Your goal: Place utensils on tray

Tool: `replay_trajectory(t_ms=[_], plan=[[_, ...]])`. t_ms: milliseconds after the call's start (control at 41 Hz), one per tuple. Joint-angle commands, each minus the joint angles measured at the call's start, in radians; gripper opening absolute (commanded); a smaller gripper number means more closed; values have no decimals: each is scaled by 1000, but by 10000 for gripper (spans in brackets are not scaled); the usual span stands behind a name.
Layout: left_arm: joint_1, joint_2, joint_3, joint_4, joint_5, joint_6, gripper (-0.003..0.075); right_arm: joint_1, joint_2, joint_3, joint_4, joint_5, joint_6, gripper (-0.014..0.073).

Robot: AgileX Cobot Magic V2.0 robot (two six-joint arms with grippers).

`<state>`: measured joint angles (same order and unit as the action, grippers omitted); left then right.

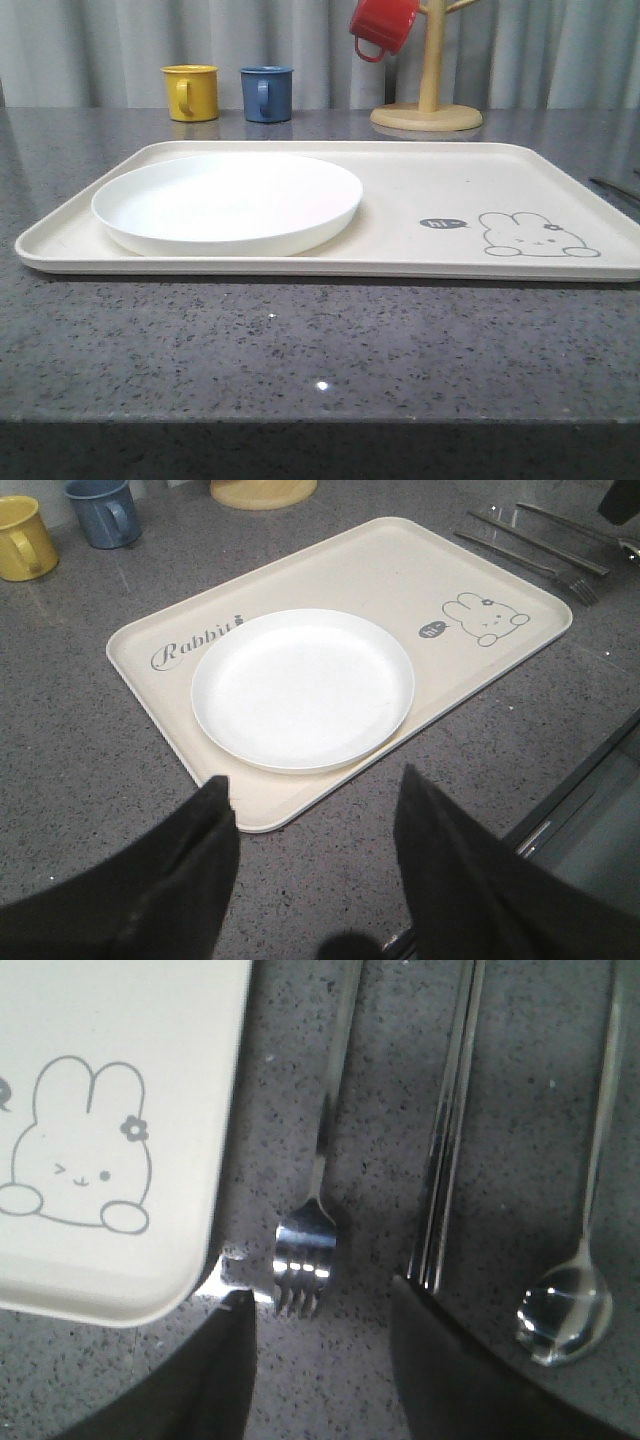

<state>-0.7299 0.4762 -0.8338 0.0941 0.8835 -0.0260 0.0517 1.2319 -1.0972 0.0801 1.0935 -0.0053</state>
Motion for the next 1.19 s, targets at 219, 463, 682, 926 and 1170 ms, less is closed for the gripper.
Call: replay_trajectory(t_ms=[219,463,682,926,1170], plan=[[-8,8,-23,3,-76,-11,355,2,251,-177,-19,76,-12,345],[-8,8,-23,3,-76,-11,355,2,358,-235,-18,74,-12,345],[-8,8,-23,3,-76,-11,355,2,408,-252,-18,71,-12,343],[-8,8,-23,3,-76,-11,355,2,423,-252,-17,80,-12,204],[-8,8,-23,3,-76,-11,355,2,423,-252,-4,110,-12,20]])
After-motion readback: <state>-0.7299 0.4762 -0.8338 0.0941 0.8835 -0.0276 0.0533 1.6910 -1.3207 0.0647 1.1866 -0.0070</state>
